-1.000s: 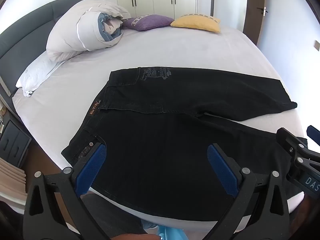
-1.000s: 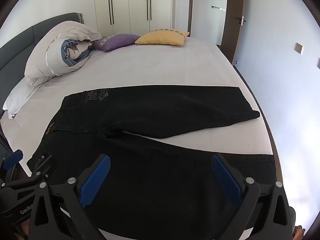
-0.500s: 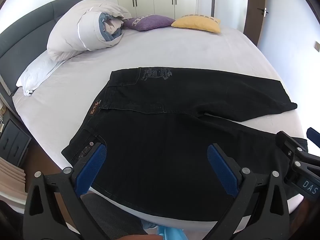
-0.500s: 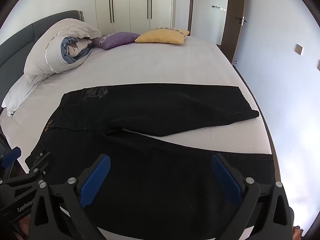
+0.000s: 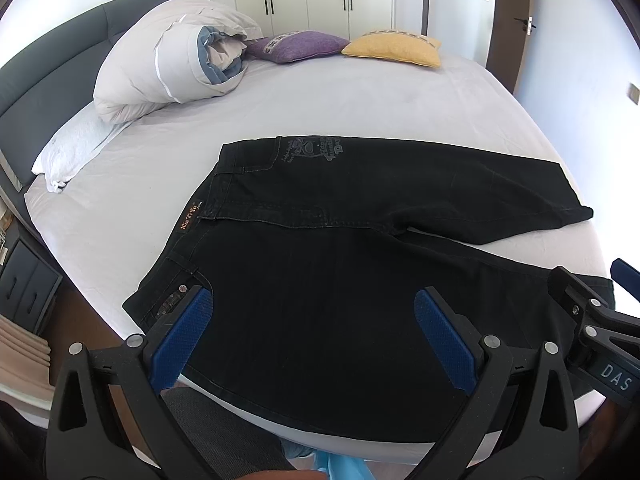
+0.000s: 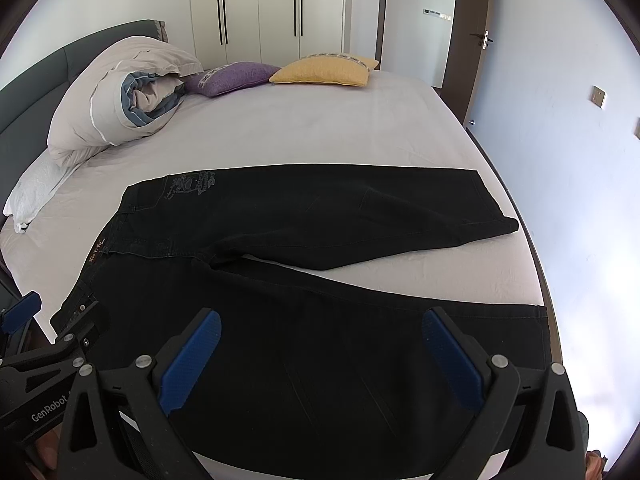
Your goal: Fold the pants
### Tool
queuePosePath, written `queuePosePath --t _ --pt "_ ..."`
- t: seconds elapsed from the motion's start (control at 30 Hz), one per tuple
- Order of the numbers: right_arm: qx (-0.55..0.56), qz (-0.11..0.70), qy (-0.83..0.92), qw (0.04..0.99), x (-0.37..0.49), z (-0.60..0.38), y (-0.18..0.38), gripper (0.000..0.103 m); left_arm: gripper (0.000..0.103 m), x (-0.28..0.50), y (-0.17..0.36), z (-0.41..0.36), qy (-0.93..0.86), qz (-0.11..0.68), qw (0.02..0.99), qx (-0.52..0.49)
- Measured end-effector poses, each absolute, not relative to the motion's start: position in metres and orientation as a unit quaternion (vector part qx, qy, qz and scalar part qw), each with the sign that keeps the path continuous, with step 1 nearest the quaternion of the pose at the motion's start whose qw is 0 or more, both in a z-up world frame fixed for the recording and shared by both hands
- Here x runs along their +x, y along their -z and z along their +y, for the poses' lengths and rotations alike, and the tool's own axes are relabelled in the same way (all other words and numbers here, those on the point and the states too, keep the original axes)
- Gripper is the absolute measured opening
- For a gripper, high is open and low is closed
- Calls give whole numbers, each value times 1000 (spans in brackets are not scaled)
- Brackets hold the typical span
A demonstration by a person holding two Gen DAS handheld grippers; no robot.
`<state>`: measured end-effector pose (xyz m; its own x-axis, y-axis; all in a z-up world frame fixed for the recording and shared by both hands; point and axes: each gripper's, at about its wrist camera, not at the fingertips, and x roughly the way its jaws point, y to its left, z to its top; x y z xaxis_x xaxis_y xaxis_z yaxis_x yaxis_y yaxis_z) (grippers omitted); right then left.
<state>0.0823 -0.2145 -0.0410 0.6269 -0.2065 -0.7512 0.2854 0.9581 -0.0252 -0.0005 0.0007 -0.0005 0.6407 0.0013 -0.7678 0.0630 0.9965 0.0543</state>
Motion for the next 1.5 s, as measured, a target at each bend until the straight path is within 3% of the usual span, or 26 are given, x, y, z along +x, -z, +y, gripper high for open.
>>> queuePosePath --t 1.5 --pt "50 413 134 899 79 -213 49 103 103 -3 -6 -1 17 420 907 36"
